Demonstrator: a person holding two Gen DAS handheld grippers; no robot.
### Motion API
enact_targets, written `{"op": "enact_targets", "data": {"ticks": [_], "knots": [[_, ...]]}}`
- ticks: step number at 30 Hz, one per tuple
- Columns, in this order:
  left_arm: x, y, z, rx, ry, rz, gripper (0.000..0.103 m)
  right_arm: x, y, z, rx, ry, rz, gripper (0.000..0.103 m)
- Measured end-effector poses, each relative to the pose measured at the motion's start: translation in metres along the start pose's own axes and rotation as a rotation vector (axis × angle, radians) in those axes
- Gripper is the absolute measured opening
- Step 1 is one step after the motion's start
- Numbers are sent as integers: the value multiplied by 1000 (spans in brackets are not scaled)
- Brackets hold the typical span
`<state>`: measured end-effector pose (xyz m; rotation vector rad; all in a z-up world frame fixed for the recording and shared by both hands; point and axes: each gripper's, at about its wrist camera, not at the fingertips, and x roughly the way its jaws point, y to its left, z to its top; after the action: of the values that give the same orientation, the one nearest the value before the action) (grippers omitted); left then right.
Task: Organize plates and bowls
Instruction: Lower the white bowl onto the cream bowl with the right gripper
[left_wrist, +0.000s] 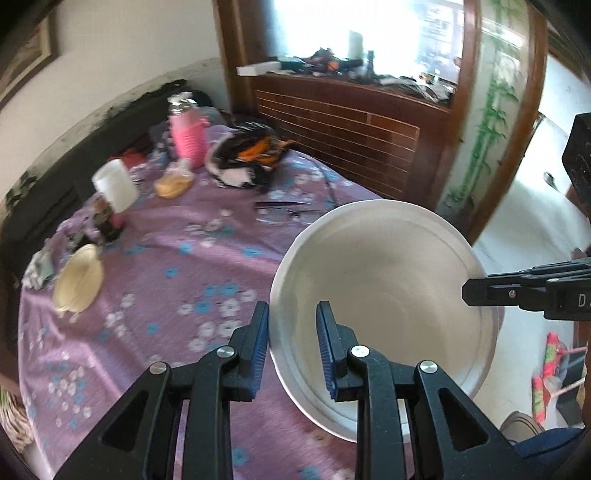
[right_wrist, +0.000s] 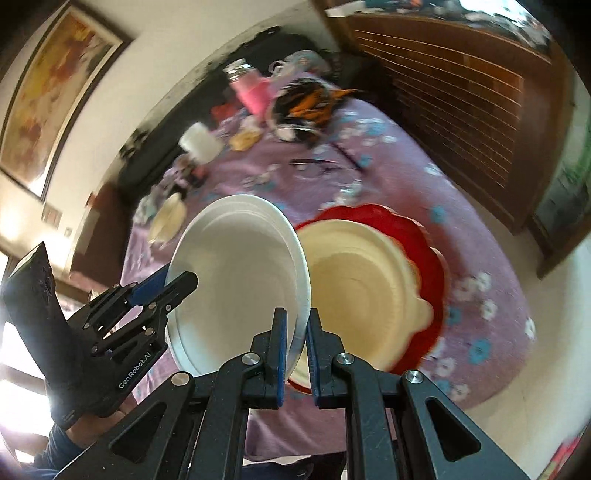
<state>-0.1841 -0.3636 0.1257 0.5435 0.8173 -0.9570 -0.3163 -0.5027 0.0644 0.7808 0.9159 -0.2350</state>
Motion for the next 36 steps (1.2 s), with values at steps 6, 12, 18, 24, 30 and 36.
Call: {"op": "enact_targets", "data": {"ticks": [6, 12, 18, 24, 30, 36], "knots": [[25, -21, 2, 29, 54, -39, 24, -3, -37, -2, 77, 11, -20, 11], [40, -26, 2, 35, 84, -33, 24, 10, -58, -1, 113, 39, -25, 11], [44, -26, 1, 27, 89, -27, 24, 17, -61, 3, 114, 52, -28, 11], [40, -21, 3, 18, 73, -19, 26, 18, -56, 5, 89, 44, -42, 11], [34, -16, 2, 9, 59, -14, 32, 12, -51, 5, 72, 15, -82, 11], [23, -12, 3, 2, 33, -18, 33, 3, -50, 4, 88, -7, -97, 14]]}}
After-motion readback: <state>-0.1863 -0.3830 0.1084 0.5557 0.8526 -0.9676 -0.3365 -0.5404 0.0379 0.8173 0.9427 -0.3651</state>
